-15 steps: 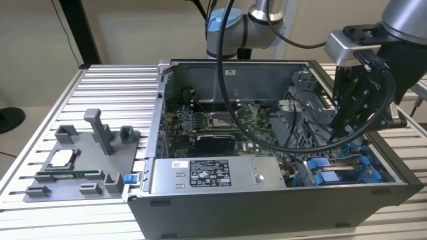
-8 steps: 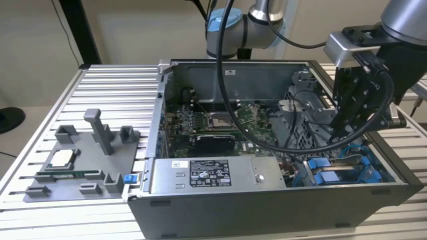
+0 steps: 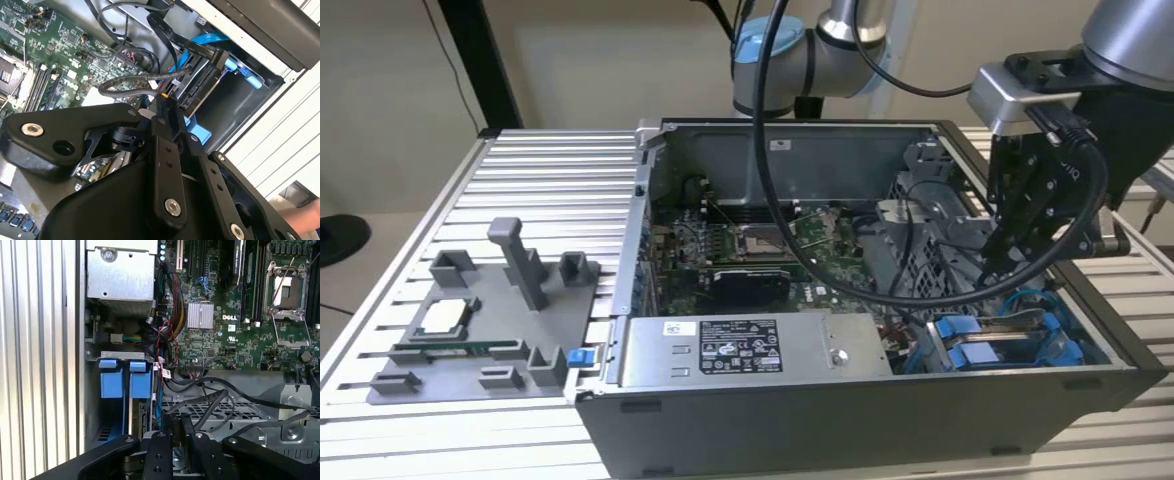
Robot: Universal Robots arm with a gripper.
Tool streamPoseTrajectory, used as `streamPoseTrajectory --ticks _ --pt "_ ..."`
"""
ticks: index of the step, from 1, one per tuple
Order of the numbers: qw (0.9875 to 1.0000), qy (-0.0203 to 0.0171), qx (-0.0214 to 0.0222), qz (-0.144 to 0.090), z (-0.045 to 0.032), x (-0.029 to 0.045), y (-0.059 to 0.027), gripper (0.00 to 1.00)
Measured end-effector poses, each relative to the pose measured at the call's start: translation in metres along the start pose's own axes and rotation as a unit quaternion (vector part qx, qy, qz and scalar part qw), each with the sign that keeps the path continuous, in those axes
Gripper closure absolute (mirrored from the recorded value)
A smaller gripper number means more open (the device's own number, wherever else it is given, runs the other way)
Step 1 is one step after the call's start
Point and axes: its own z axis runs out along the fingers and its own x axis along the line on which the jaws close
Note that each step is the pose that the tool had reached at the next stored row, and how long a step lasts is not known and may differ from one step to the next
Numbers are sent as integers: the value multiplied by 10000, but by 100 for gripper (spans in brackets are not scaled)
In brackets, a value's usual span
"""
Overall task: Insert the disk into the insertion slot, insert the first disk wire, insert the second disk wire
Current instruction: 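Insert the first disk wire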
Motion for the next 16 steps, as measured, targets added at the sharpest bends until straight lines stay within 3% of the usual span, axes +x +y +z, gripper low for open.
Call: streamPoseTrajectory --ticks 7,16 --pt "10000 6 0 -1 1 0 0 100" --pt "10000 91 -16 -1 7 36 -15 100"
